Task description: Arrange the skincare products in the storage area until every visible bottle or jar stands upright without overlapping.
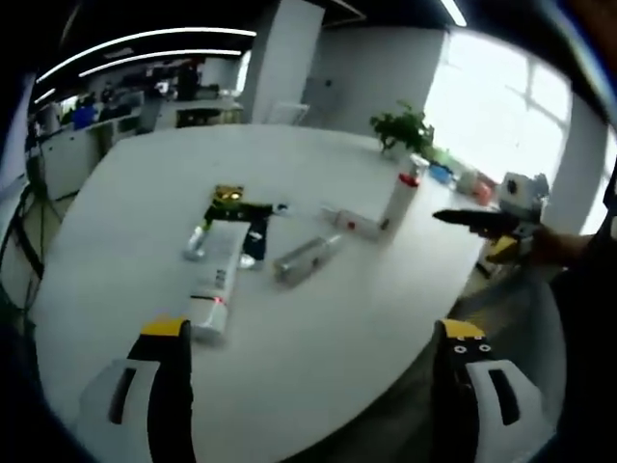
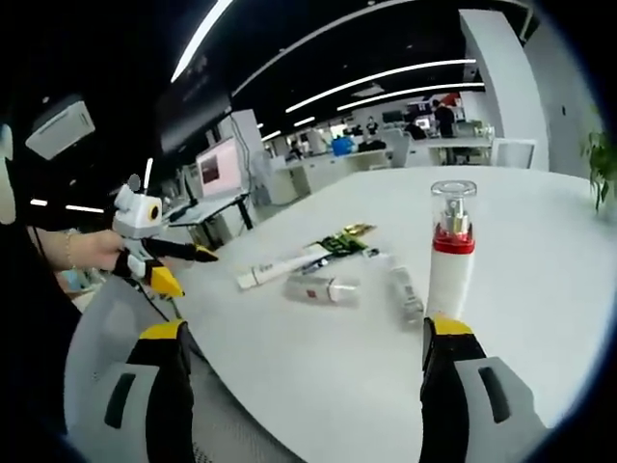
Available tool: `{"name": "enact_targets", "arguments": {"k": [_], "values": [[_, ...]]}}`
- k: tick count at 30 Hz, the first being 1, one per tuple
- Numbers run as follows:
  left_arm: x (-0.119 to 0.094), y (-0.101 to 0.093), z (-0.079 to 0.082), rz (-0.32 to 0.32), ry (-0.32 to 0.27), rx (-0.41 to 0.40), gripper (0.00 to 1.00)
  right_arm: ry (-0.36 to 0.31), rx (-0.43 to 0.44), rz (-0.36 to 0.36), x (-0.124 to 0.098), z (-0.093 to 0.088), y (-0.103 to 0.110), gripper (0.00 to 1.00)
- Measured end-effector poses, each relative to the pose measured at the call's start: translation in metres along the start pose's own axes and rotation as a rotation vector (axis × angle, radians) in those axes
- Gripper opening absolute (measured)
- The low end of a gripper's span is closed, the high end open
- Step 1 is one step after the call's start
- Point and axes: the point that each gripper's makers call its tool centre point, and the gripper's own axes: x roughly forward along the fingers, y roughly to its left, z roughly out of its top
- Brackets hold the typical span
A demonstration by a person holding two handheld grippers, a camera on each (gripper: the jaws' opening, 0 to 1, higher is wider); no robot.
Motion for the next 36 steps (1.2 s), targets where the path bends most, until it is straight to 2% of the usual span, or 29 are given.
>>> {"name": "enact_targets", "arguments": {"k": [4,20,28,36], "values": [[0.006,0.011,-0.002,0.035,0.063,-0.038,0.91,-0.007,0.001,-0.007,0.0,0.002,0.0,0.99],[0.038,0.04,0.011,0.062,0.203,0.048,0.8,0.016,0.013,-0.014,0.001,-0.003,-0.002,0.99],[0.057,0.057,0.008,0.073,0.318,0.101,0.76,0.038,0.023,-0.008,0.002,-0.007,0.001,0.99],[0.071,0.072,0.015,0.086,0.39,0.165,0.73,0.062,0.027,-0.003,0.002,-0.011,0.001,0.99]]}}
